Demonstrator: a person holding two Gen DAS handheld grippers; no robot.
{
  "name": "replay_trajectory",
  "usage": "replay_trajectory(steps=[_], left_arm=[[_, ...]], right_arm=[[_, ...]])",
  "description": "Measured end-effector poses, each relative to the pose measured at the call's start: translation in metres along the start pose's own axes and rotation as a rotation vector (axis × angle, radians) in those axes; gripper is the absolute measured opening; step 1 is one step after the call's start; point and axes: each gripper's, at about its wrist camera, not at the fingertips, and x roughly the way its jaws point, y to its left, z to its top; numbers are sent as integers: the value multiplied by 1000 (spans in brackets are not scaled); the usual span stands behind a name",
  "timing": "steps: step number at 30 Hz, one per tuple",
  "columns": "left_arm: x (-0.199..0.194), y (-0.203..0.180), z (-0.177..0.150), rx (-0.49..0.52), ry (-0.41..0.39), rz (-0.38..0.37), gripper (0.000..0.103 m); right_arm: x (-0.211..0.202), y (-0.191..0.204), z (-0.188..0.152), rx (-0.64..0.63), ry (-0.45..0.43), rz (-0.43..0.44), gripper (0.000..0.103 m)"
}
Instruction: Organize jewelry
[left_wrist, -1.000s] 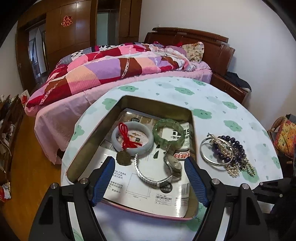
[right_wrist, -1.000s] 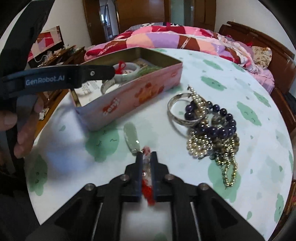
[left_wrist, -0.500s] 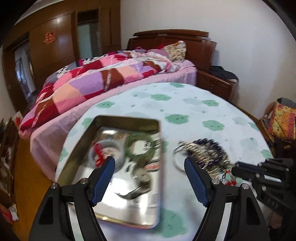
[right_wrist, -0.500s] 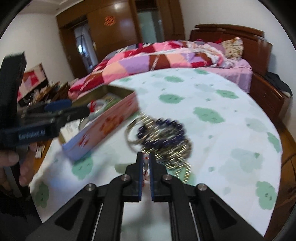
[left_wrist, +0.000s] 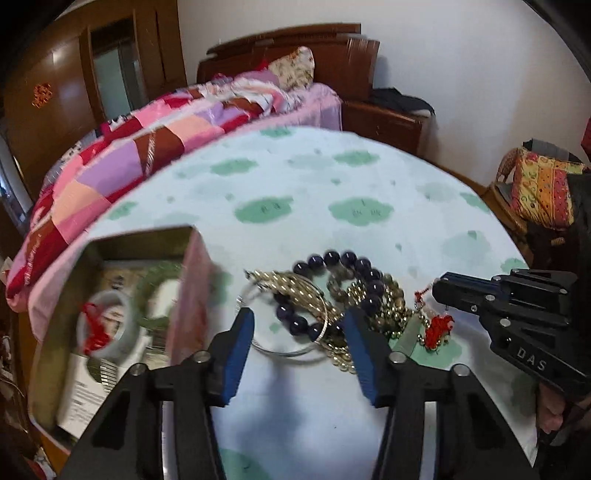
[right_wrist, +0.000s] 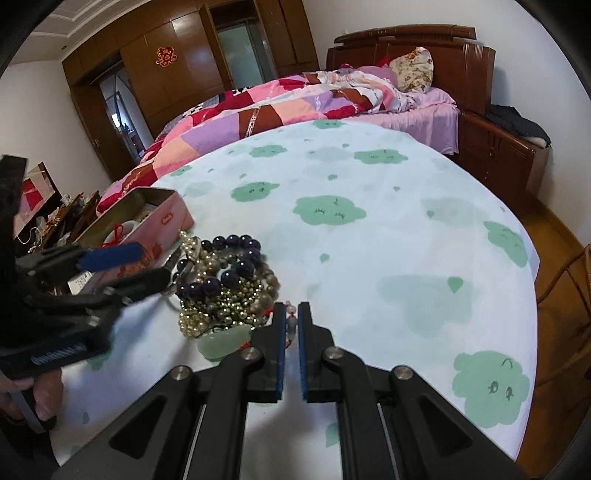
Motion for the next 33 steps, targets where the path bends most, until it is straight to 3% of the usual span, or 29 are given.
replay_trajectory(steps=[2, 6, 8, 13, 22, 26, 28, 29, 30, 32, 33], left_arm=[[5, 0, -2, -6, 4, -20, 43], [4, -9, -2, 22, 1, -75, 5], [1, -15, -4, 51, -4, -65, 4], [-5, -11, -9, 16, -13, -87, 0], [-46, -20, -13, 65, -131, -61, 0], [-40, -14, -12, 56, -119, -43, 0], [-34, -14, -13, 61, -96, -52, 3], [-31, -14, -14, 60, -86, -62, 13], [-28, -15, -15, 60, -74, -73, 32], [-25, -16, -17, 62, -72, -57, 54], [-24, -16, -18, 66, -81, -57, 54]], right_arm=[[-3, 0, -1, -5, -8, -3, 8], [-2, -1, -1, -5, -6, -5, 8], [-2, 0, -2, -9, -6, -8, 8], [-1, 0, -2, -9, -7, -9, 8], [0, 0, -2, -13, -5, -10, 8], [1, -1, -2, -12, -2, -7, 8], [0, -1, -2, -13, -2, -8, 8], [1, -2, -2, -13, -1, -7, 8], [1, -2, -2, -13, 1, -6, 8], [1, -1, -2, -12, 2, -6, 8], [1, -2, -3, -12, 3, -5, 8]])
